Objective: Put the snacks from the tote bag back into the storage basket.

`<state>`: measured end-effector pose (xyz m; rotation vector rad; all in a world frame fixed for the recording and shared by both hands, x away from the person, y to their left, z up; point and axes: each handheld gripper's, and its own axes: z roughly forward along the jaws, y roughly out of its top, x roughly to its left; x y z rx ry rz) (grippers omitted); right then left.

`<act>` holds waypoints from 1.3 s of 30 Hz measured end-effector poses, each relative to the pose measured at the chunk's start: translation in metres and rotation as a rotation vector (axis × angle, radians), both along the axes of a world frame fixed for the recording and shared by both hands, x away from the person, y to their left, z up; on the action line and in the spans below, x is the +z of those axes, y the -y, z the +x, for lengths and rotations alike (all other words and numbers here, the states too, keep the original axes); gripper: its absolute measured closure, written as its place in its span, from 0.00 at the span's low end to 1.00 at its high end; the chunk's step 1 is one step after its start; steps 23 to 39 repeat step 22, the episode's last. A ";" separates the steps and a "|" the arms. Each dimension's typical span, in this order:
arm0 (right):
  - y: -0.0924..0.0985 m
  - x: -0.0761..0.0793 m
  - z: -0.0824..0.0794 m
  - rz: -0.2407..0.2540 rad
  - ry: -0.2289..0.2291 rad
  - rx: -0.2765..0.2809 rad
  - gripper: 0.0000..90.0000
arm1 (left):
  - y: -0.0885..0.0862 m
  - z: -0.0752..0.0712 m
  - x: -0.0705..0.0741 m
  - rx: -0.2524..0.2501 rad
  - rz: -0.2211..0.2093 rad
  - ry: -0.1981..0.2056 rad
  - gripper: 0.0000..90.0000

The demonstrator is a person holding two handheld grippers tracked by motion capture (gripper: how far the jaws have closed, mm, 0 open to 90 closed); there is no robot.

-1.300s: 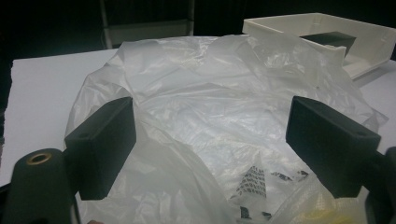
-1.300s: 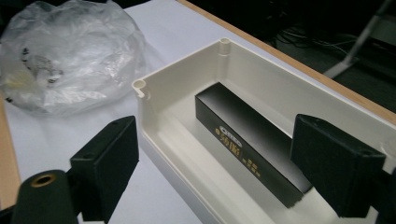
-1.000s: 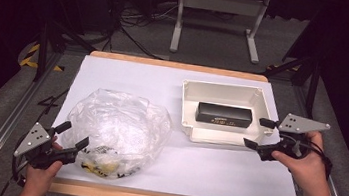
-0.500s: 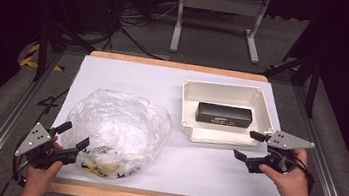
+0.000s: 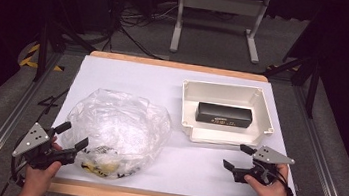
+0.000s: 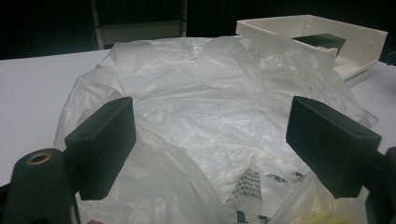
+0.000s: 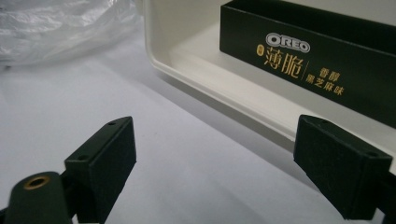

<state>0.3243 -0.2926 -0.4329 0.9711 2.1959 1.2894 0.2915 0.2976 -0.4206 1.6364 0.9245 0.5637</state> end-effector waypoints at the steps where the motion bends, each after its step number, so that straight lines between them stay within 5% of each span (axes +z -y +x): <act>1: -0.001 -0.001 0.000 -0.002 -0.007 0.000 0.16 | 0.000 0.000 0.000 0.000 0.000 0.000 0.19; 11: -0.006 -0.010 0.011 -0.077 -0.053 -0.032 0.15 | 0.000 0.003 -0.001 -0.015 -0.006 -0.034 0.19; 39: -0.008 -0.012 0.010 -0.088 -0.072 -0.022 0.14 | -0.001 0.005 -0.003 -0.015 -0.009 -0.035 0.19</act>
